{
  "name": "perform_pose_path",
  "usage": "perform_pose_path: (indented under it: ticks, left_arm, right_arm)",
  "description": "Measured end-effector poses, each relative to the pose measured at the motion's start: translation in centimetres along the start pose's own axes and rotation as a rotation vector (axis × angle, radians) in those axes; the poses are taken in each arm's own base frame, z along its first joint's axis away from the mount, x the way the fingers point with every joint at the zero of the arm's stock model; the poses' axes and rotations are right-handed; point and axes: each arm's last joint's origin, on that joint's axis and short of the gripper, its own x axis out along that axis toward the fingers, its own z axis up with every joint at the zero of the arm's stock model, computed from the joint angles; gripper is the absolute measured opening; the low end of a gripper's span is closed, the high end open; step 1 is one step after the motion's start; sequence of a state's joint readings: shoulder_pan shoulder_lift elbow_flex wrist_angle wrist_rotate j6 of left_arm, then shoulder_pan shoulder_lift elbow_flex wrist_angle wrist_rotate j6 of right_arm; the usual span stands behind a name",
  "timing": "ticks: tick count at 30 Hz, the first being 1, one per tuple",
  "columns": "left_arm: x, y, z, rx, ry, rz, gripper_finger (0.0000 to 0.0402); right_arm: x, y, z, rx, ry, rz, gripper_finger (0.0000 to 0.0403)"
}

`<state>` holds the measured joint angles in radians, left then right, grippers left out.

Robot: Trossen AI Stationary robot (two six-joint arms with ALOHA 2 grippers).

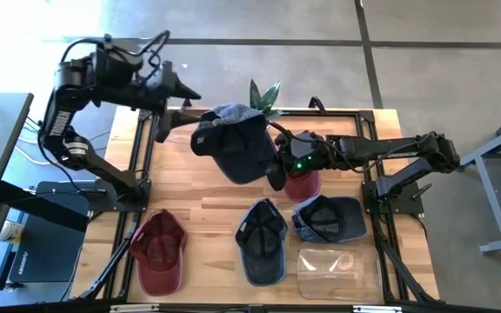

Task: Pick & Place hat
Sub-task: Put the left blue cap into the top transparent bin

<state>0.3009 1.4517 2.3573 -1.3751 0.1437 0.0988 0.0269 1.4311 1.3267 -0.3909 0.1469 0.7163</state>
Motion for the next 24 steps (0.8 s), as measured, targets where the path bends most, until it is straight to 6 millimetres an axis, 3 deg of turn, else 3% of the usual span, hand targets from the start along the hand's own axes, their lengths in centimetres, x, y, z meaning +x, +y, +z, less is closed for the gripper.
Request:
perform_pose_path:
  ticks: [3, 6, 9, 13, 18, 21, 24]
  left_arm:
    - [0.2, 0.0, -0.3, -0.056, 0.038, -0.010, 0.0254]
    - [0.9, 0.0, -0.6, -0.070, 0.085, -0.040, 0.0196]
    - [3.5, 0.1, -1.2, -0.115, 0.168, -0.092, 0.0116]
    - [8.7, 0.8, -2.3, -0.145, 0.241, -0.106, 0.0018]
    - [13.3, 1.5, -3.2, -0.193, 0.183, -0.035, 0.0028]
    - [15.3, 1.9, -3.9, -0.183, 0.199, 0.033, 0.0031]
    - [16.3, 1.8, -4.2, -0.250, 0.233, -0.045, 0.0027]
  right_arm:
    - [0.0, 0.0, 0.0, -0.001, -0.001, 0.005, 0.0015]
    - [0.0, 0.1, 0.1, -0.006, -0.008, 0.012, 0.0008]
    - [0.0, 0.3, 0.3, -0.012, -0.019, 0.042, 0.0008]
    - [-0.1, 0.9, 0.5, -0.009, -0.037, 0.112, 0.0016]
    - [-0.2, 1.7, -0.1, -0.020, -0.011, 0.165, 0.0006]
    - [-0.3, 2.1, -0.6, -0.009, 0.013, 0.167, 0.0009]
    - [-0.3, 2.0, -0.8, 0.049, 0.012, 0.128, 0.0018]
